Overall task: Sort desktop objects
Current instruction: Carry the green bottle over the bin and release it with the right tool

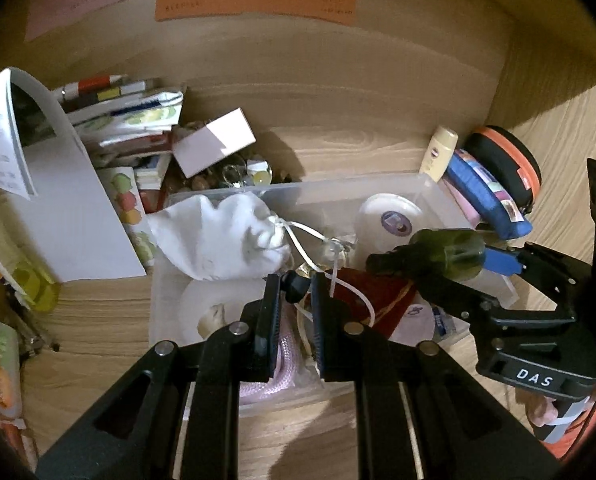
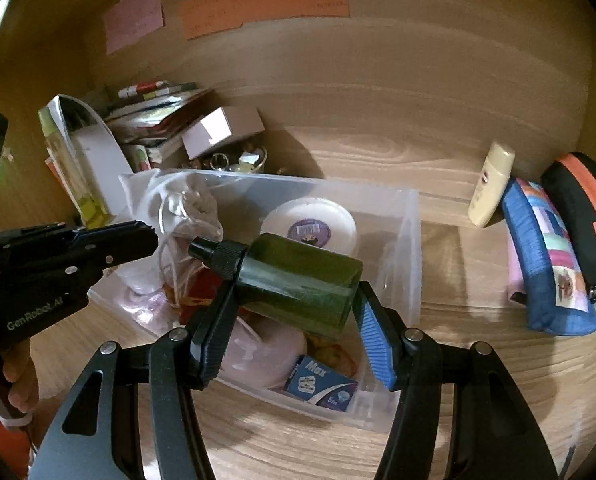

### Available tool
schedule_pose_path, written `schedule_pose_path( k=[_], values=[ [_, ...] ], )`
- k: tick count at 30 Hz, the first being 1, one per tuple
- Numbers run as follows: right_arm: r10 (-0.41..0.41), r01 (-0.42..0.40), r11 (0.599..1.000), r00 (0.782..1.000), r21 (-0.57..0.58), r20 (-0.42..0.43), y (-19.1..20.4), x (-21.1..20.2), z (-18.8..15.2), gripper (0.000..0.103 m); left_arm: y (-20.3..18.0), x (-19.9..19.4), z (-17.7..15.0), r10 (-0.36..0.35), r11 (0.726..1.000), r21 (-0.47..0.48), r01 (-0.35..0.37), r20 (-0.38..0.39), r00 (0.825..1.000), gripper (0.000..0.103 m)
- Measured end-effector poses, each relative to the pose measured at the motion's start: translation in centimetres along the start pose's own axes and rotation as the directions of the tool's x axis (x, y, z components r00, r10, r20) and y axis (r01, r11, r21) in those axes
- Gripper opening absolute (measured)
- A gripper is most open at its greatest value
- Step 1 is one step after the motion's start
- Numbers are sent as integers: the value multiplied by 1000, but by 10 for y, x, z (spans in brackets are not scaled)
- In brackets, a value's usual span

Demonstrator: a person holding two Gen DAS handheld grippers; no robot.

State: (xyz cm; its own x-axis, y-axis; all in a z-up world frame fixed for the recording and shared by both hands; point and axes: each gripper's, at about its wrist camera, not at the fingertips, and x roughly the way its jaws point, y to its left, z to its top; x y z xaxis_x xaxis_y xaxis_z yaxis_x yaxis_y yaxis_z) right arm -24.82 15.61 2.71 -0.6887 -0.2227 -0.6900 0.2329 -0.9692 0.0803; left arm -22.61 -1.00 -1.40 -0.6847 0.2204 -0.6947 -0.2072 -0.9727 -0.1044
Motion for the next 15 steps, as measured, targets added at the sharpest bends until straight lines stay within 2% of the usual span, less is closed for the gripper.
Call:
schedule_pose_path(
  k=[15],
  values=[
    [-26, 25, 998, 999, -62, -20, 11, 10, -3, 56, -4, 10, -4, 23, 999, 31, -22, -33, 999, 14]
  ],
)
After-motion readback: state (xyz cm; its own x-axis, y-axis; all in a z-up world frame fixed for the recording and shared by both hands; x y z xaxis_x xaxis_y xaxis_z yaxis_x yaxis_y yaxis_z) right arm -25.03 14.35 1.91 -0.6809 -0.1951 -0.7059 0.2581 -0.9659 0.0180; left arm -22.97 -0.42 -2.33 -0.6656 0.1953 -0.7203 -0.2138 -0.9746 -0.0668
